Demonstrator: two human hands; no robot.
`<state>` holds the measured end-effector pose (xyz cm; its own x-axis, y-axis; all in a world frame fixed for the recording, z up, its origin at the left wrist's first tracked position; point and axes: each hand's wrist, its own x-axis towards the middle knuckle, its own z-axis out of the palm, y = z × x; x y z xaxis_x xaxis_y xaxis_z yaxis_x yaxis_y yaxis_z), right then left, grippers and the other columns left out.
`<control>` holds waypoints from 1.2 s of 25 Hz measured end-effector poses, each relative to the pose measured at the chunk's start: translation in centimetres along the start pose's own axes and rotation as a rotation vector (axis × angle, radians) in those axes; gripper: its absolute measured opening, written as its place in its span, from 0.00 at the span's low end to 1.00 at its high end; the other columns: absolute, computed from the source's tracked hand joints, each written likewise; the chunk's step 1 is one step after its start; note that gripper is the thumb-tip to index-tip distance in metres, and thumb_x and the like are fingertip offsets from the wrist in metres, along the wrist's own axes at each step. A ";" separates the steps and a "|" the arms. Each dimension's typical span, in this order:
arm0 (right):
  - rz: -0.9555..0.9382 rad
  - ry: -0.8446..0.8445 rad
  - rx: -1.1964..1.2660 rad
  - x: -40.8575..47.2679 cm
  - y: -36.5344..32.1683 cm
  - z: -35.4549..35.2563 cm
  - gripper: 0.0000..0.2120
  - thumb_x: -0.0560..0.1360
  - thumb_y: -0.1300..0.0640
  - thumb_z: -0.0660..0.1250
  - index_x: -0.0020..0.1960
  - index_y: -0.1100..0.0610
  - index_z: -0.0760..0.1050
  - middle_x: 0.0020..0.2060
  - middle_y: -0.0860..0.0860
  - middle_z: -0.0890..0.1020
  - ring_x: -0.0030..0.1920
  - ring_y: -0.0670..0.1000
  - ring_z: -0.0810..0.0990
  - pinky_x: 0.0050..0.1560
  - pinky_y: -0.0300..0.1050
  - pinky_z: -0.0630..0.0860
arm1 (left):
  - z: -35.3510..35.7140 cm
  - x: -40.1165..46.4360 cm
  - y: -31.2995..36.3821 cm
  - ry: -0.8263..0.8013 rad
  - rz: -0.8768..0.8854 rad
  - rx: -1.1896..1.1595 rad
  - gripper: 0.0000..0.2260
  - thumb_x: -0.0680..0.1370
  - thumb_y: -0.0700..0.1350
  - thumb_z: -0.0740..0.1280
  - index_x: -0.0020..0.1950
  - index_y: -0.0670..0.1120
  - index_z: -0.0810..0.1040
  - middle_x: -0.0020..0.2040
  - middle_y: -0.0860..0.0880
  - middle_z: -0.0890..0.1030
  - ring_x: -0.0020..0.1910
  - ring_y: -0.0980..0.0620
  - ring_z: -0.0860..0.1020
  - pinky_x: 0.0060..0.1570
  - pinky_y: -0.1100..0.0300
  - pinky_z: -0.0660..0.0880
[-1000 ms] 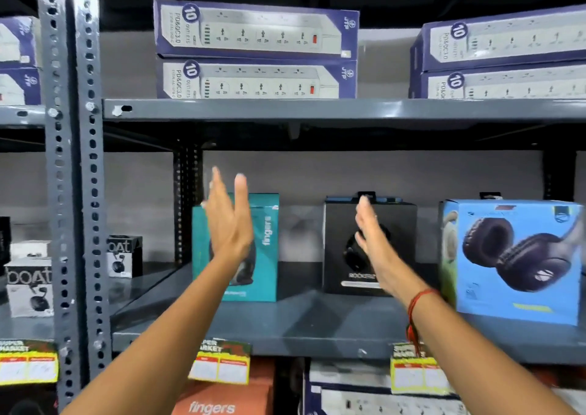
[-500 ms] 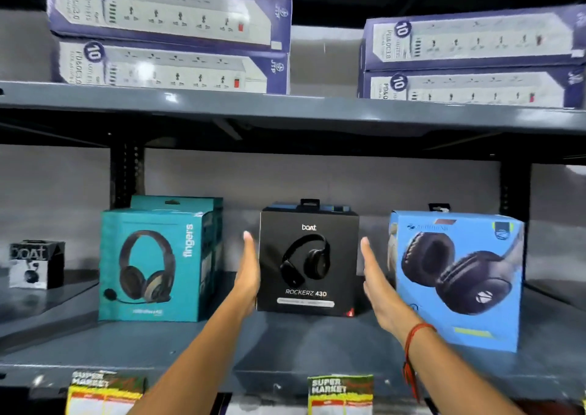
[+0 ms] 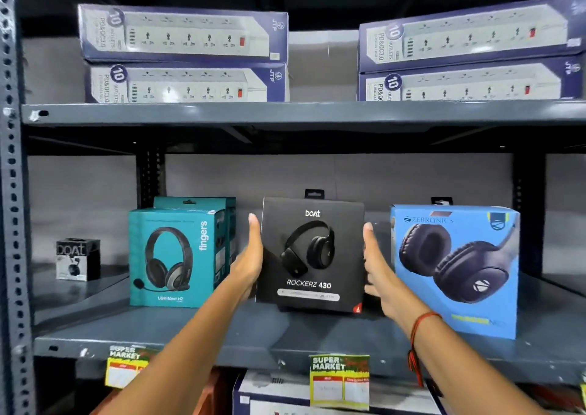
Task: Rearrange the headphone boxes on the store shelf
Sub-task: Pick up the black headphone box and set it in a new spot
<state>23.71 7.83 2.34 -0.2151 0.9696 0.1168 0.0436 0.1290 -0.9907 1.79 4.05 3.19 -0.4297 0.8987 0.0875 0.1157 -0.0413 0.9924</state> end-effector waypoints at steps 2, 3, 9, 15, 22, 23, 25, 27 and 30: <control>-0.044 0.008 -0.037 -1.8 -1.9 -0.8 0.47 0.69 0.21 0.46 0.79 0.47 0.57 0.77 0.49 0.65 0.76 0.56 0.64 0.71 0.56 0.63 | -0.9 -1.8 2.1 0.033 0.043 0.083 0.65 0.56 0.85 0.37 0.84 0.50 0.64 0.83 0.41 0.67 0.83 0.39 0.64 0.82 0.37 0.58; -0.070 0.032 -0.059 -2.8 -3.1 -1.2 0.46 0.69 0.21 0.46 0.77 0.48 0.62 0.70 0.47 0.73 0.70 0.55 0.71 0.65 0.53 0.69 | -1.3 -2.9 3.2 0.048 0.067 0.104 0.65 0.55 0.85 0.37 0.83 0.49 0.66 0.82 0.41 0.69 0.81 0.38 0.67 0.81 0.37 0.60; -0.167 0.111 -0.044 -6.5 -6.7 -2.0 0.40 0.69 0.20 0.49 0.69 0.44 0.70 0.43 0.40 0.73 0.48 0.48 0.75 0.49 0.46 0.72 | -2.3 -7.0 6.8 0.077 0.126 0.173 0.58 0.65 0.83 0.36 0.79 0.48 0.71 0.76 0.40 0.76 0.74 0.39 0.74 0.77 0.38 0.67; -0.140 0.047 -0.062 -7.4 -5.4 -0.1 0.45 0.69 0.20 0.48 0.75 0.48 0.65 0.68 0.47 0.75 0.66 0.53 0.74 0.56 0.48 0.68 | -3.5 -8.8 4.7 0.204 0.126 0.191 0.53 0.69 0.81 0.37 0.69 0.46 0.78 0.73 0.38 0.77 0.58 0.43 0.74 0.69 0.42 0.71; -0.067 -0.125 -0.066 -5.6 -1.6 7.6 0.49 0.69 0.20 0.48 0.80 0.48 0.55 0.80 0.52 0.61 0.77 0.55 0.62 0.76 0.60 0.60 | -9.1 -9.2 -0.9 0.499 0.041 0.232 0.50 0.73 0.79 0.38 0.63 0.43 0.82 0.76 0.32 0.74 0.73 0.34 0.72 0.74 0.38 0.65; -0.071 -0.165 -0.065 -5.3 -0.8 8.8 0.48 0.68 0.20 0.48 0.80 0.47 0.55 0.80 0.51 0.60 0.78 0.54 0.61 0.76 0.60 0.58 | -10.1 -9.1 -1.8 0.531 0.018 0.214 0.52 0.73 0.78 0.38 0.71 0.41 0.78 0.77 0.33 0.73 0.76 0.34 0.71 0.74 0.39 0.65; -0.081 -0.235 -0.066 -5.0 0.6 10.6 0.51 0.63 0.18 0.49 0.80 0.43 0.54 0.81 0.48 0.58 0.79 0.51 0.58 0.77 0.59 0.56 | -11.3 -8.7 -3.3 0.569 0.002 0.188 0.52 0.74 0.78 0.39 0.77 0.40 0.74 0.77 0.34 0.73 0.76 0.35 0.70 0.74 0.40 0.65; -0.096 -0.283 -0.050 -4.5 1.6 12.0 0.53 0.59 0.17 0.50 0.79 0.40 0.53 0.81 0.46 0.56 0.79 0.49 0.56 0.78 0.58 0.55 | -12.2 -8.4 -4.4 0.584 0.018 0.147 0.52 0.74 0.78 0.40 0.77 0.41 0.73 0.77 0.34 0.73 0.76 0.35 0.71 0.72 0.40 0.66; -0.119 -0.297 -0.030 -3.8 2.3 12.8 0.52 0.60 0.18 0.50 0.79 0.39 0.53 0.81 0.44 0.56 0.79 0.48 0.56 0.78 0.57 0.55 | -12.6 -8.3 -5.0 0.557 0.036 0.094 0.52 0.72 0.79 0.41 0.78 0.43 0.73 0.78 0.36 0.73 0.75 0.35 0.72 0.72 0.39 0.67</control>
<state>12.18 1.74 -1.28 -0.4955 0.8448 0.2022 0.0286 0.2485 -0.9682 -6.49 -8.68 -1.39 -0.8290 0.5299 0.1790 0.2074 -0.0061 0.9782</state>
